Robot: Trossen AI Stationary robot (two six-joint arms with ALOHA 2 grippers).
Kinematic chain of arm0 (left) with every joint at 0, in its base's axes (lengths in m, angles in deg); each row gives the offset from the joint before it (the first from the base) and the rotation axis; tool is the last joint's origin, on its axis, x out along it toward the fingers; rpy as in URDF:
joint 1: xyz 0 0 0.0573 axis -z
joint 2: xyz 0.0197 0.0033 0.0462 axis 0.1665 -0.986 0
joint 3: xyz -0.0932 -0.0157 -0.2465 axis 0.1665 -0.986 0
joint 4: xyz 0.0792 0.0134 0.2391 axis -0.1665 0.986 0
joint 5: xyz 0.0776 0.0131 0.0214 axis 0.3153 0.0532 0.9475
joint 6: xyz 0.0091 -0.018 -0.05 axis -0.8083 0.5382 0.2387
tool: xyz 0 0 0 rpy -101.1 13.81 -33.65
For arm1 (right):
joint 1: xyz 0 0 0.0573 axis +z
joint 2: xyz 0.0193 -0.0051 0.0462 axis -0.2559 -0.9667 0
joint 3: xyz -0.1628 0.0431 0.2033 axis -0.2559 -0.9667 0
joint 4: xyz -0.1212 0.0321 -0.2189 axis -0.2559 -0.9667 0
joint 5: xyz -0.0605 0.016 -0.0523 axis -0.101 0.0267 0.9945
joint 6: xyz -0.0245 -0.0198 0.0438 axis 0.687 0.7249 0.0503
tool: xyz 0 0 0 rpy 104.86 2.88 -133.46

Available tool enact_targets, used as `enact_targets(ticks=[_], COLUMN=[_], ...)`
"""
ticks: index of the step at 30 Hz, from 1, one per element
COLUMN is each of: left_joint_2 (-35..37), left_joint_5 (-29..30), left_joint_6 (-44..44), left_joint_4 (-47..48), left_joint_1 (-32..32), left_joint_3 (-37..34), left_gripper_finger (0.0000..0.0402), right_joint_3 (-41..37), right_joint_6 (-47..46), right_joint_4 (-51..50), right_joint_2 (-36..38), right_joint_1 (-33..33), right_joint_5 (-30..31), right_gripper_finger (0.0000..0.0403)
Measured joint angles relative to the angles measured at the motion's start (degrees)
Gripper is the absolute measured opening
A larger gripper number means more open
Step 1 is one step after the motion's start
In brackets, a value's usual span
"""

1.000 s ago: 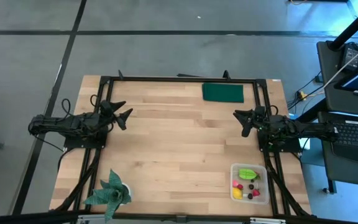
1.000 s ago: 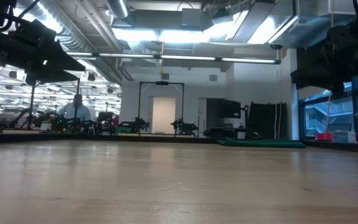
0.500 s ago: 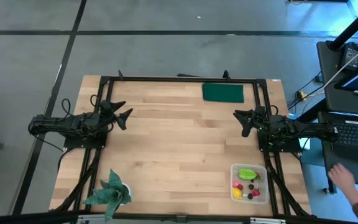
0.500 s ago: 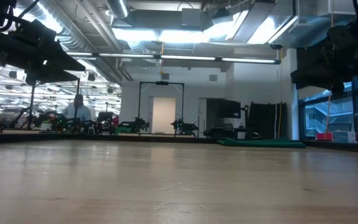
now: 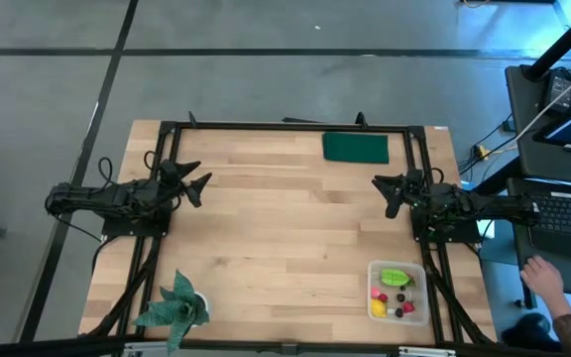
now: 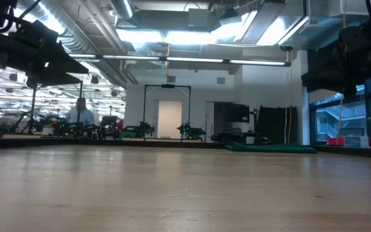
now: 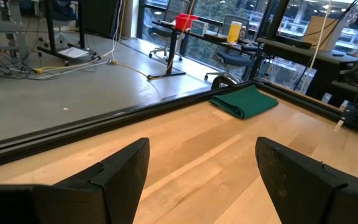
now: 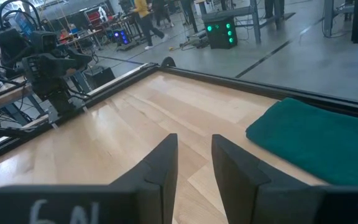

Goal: Pick and placing Produce into tupperware
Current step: Return to Home Position

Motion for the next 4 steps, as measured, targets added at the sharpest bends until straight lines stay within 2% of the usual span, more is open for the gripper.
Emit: enact_targets(ticks=[4], left_joint_2=[0.00], left_joint_5=[0.00], left_joint_6=[0.00], left_joint_4=[0.00], left_joint_1=[0.02], left_joint_3=[0.00], left_gripper_finger=[0.0285], right_joint_3=[0.00], right_joint_6=[-0.04], right_joint_4=[0.00], right_joint_2=[-0.01], right_joint_1=[0.00], right_joint_5=[0.00], right_gripper_finger=[0.0100])
